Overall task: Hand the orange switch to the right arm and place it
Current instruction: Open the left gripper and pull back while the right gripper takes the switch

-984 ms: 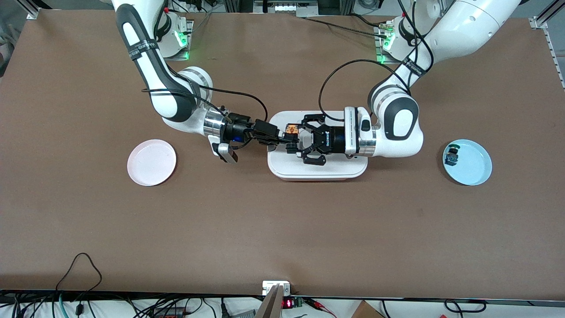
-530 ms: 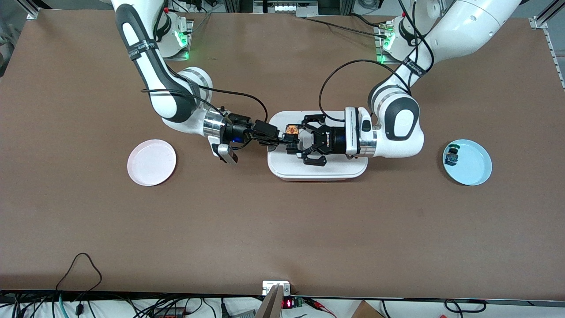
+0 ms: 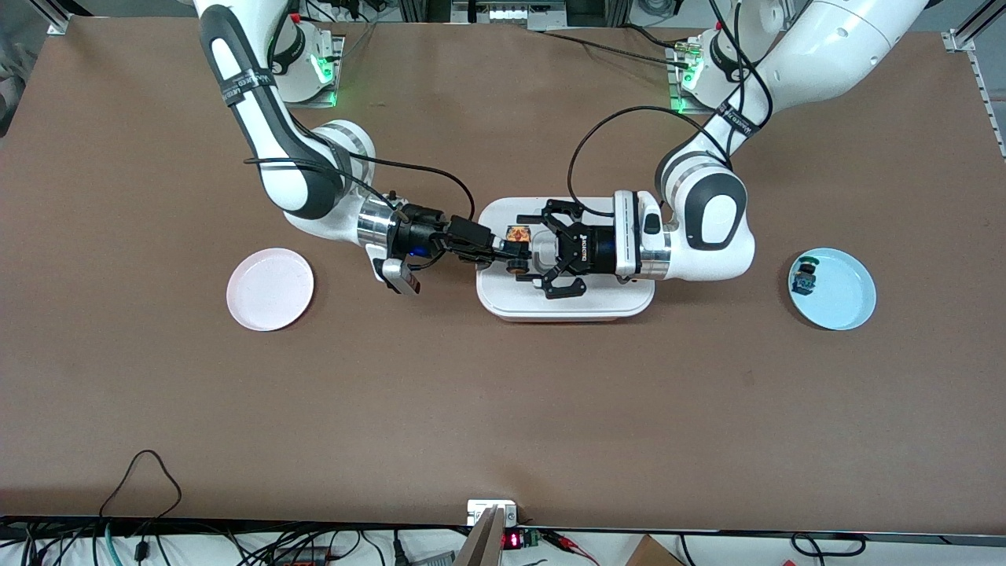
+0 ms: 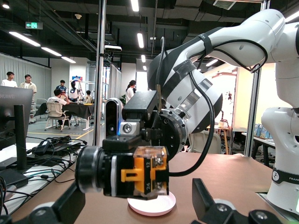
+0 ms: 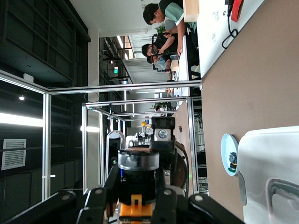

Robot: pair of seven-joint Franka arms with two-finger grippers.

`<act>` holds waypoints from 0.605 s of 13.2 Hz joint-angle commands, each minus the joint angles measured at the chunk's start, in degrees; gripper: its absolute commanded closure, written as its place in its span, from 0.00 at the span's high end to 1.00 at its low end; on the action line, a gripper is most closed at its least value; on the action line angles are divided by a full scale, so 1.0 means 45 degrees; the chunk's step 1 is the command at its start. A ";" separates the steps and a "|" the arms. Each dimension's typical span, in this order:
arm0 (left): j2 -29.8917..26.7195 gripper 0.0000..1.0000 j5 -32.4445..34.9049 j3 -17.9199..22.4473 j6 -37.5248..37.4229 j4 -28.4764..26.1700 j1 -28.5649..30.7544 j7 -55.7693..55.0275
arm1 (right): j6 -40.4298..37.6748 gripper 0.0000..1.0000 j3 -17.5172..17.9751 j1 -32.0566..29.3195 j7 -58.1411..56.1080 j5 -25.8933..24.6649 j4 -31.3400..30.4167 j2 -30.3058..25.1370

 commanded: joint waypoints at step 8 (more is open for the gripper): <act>-0.1540 1.00 0.6371 -0.0019 -0.0257 0.0897 0.0920 -0.8293 | -0.1552 0.00 0.0098 -0.2406 0.1876 -0.4143 0.0618 0.0058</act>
